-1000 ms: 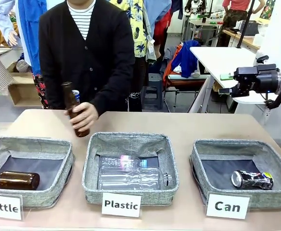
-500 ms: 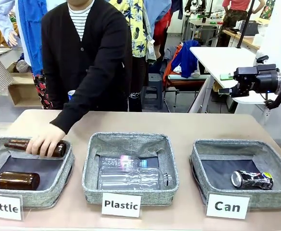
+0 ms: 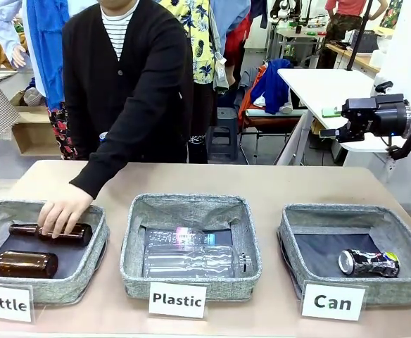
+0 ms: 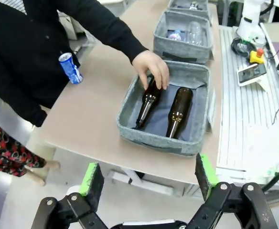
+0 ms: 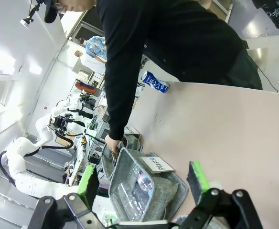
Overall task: Sort the can waste into the basket.
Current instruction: Pick up the can waste from the table and place it in the right Fabric basket.
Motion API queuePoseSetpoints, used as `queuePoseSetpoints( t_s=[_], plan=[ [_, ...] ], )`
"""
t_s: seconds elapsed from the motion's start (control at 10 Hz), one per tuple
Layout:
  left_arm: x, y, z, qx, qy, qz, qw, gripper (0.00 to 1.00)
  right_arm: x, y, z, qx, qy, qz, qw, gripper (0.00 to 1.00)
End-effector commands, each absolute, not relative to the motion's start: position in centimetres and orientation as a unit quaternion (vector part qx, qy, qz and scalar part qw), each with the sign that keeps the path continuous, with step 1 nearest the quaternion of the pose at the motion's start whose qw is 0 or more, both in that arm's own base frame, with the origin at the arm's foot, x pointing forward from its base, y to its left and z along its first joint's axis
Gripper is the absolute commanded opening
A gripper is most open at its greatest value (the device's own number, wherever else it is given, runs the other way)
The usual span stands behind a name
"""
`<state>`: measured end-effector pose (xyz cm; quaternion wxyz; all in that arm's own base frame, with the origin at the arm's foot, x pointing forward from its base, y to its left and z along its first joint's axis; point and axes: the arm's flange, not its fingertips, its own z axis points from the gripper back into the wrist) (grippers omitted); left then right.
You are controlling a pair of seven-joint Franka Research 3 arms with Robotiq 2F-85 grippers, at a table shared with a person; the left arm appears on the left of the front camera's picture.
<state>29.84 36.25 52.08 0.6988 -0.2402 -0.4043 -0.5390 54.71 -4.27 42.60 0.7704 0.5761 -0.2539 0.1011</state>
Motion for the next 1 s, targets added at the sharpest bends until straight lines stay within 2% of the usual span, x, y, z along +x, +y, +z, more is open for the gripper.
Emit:
queuePoseSetpoints(
  t_s=[0.0, 0.2, 0.4, 0.5, 0.9],
  plan=[
    [30.0, 34.9, 52.1, -0.226, -0.408, -0.558, 0.686, 1.00, 54.8, -4.2, 43.0, 0.577, -0.252, 0.104, 0.770, 1.00],
    [33.3, 31.8, 51.7, -0.225, -0.435, -0.524, 0.696, 1.00, 54.8, -4.2, 43.0, 0.577, -0.252, 0.104, 0.770, 1.00],
    [39.4, 26.8, 49.7, -0.262, -0.446, -0.495, 0.698, 1.00, 54.8, -4.2, 43.0, 0.577, -0.252, 0.104, 0.770, 1.00],
    [43.1, 24.0, 48.4, -0.250, -0.474, -0.453, 0.713, 1.00, 54.8, -4.2, 43.0, 0.577, -0.252, 0.104, 0.770, 1.00],
    [54.9, 14.6, 43.5, -0.226, -0.448, -0.431, 0.750, 1.00, 54.8, -4.2, 43.0, 0.577, -0.252, 0.104, 0.770, 1.00]
  ],
)
